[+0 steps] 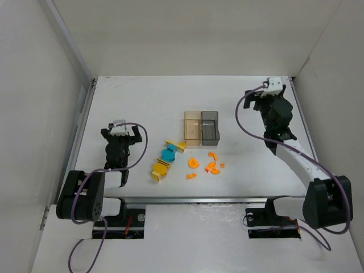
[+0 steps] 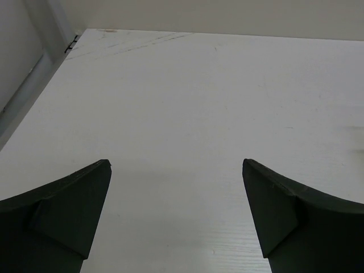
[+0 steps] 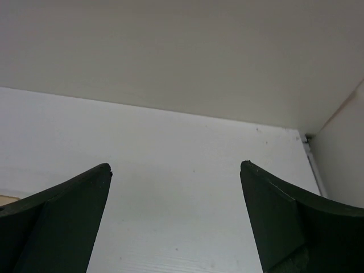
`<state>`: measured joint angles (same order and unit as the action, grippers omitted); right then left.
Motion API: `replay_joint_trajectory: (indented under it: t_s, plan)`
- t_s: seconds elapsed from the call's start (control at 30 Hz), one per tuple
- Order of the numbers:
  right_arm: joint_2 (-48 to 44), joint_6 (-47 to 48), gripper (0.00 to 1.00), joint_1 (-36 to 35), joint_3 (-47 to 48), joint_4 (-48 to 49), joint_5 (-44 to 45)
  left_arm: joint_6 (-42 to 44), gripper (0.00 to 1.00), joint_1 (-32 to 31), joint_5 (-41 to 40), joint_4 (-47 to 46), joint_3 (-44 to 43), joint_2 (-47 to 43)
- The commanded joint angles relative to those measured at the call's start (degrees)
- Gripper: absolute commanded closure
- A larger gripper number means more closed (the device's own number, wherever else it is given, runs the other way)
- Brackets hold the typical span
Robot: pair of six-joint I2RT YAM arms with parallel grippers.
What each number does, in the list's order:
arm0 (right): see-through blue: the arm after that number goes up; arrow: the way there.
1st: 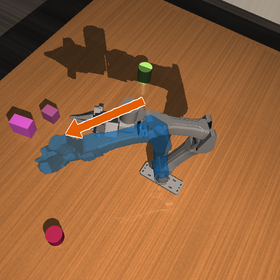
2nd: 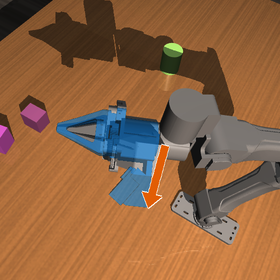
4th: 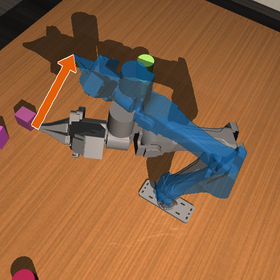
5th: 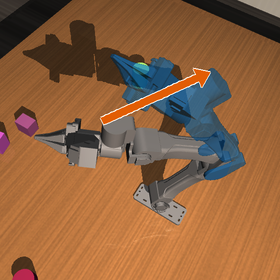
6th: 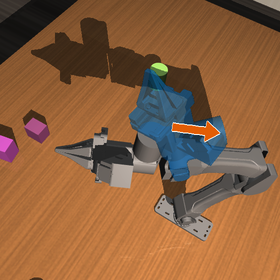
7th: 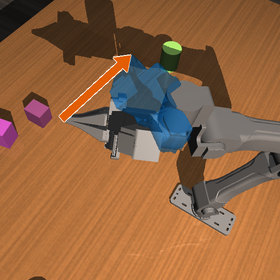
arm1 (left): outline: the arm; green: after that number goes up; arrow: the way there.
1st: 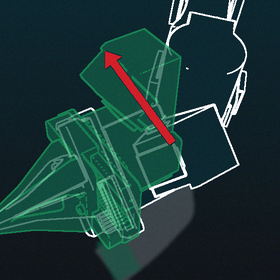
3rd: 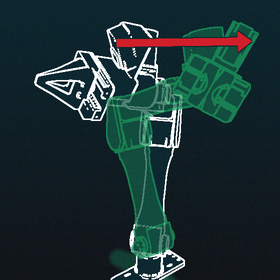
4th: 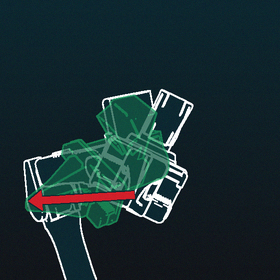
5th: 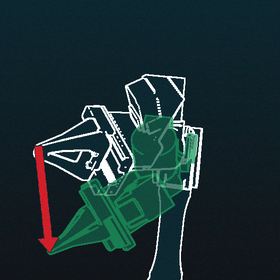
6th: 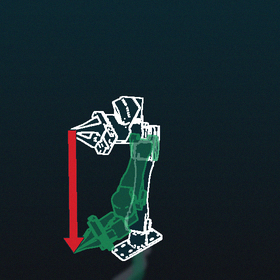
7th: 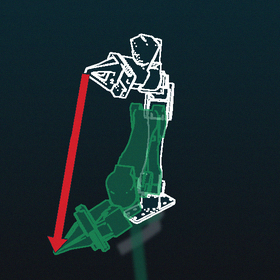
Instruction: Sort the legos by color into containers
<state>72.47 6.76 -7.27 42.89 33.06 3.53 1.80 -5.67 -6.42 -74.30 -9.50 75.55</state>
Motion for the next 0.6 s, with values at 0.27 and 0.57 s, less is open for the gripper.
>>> replay_joint_trajectory:
  t_s: [0.27,0.57]
  plan:
    - [8.02,14.17,0.00,-27.88,22.82,-25.83,74.24,19.94,0.01,-1.70,31.33,28.91,-17.58,-9.71]
    - [9.73,-24.12,0.09,-30.43,33.44,-69.12,5.28,26.85,0.01,-3.47,15.85,42.75,-35.42,-5.41]
